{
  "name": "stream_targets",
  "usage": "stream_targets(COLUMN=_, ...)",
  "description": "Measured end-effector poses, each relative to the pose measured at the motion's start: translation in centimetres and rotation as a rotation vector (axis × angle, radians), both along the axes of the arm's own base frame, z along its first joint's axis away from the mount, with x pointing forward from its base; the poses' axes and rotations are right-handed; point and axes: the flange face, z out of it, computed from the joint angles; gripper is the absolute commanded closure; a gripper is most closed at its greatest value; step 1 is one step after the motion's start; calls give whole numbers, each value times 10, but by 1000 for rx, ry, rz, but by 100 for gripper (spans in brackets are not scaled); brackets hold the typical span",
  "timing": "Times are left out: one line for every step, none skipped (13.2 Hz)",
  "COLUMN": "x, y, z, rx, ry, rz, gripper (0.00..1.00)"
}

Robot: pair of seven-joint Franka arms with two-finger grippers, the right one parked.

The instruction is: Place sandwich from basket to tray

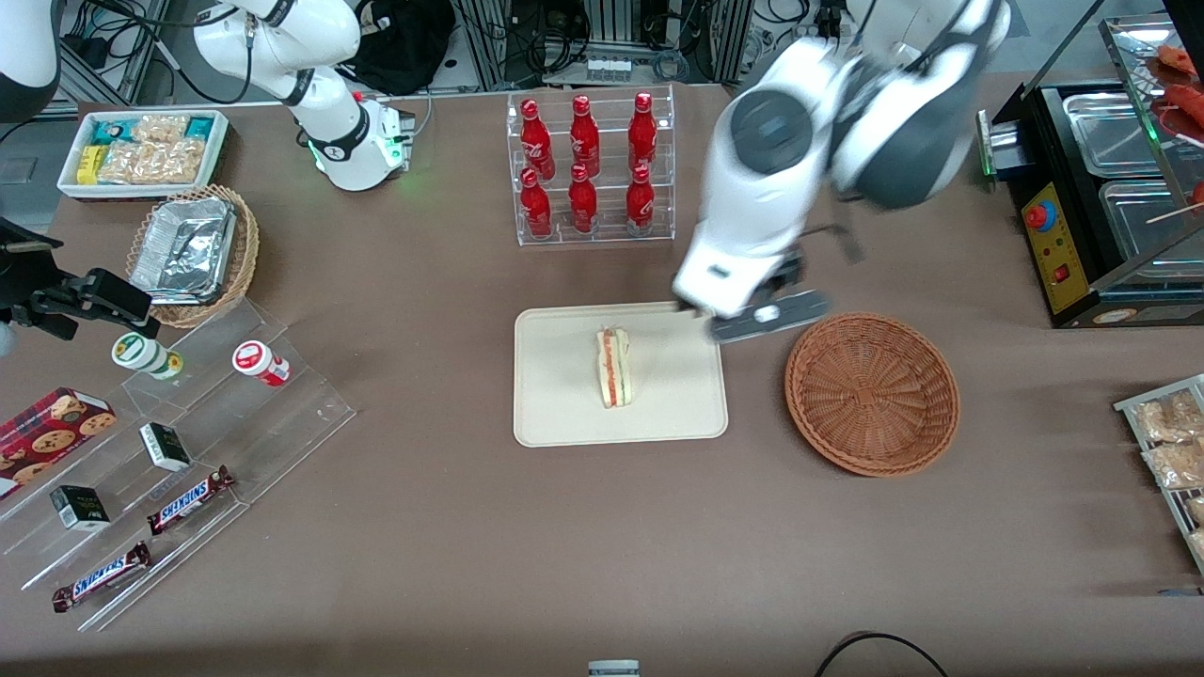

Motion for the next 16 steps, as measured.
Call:
stream_targets(x=3, y=31, z=16, rx=4, ry=5, rz=-3, gripper=0)
stream_targets(x=6, y=63, z=24, rx=8, ry=22, rz=-19, gripper=0)
stream_targets(x=8, y=94, z=28, rx=6, ry=37, rz=-40, gripper=0)
stream_targets(x=10, y=127, z=30, rx=-2, ry=51, rz=-62, gripper=0)
stream_targets(x=10, y=160, z=30, rx=-14, ry=65, rz=-89, gripper=0)
stream_targets(x=9, y=194, z=31, rx=-31, ry=80, rz=-123, gripper=0)
stream_targets(x=8, y=222, z=30, rx=-46, ry=97, rz=-154, gripper=0)
stream_targets(x=8, y=246, z=30, rx=-59, ry=106, rz=-181, gripper=0)
stream_targets(x=8, y=265, z=29, rx=-69, ry=111, rz=-200, gripper=0)
stream_targets(x=9, y=277, z=30, rx=-74, ry=111, rz=-213, gripper=0)
stream_targets(x=9, y=285, z=31, rx=-77, ry=109, rz=-220, gripper=0)
stream_targets(x=9, y=293, z=33, rx=-77, ry=108, rz=-221, gripper=0)
stream_targets(x=9, y=299, z=35, rx=-73, ry=108, rz=-218, gripper=0)
stream_targets(x=10, y=303, z=40, rx=-66, ry=100, rz=-214, gripper=0)
stream_targets(x=10, y=306, z=47, rx=-62, ry=88, rz=-212, gripper=0)
stream_targets(x=10, y=307, z=52, rx=-59, ry=79, rz=-212, gripper=0)
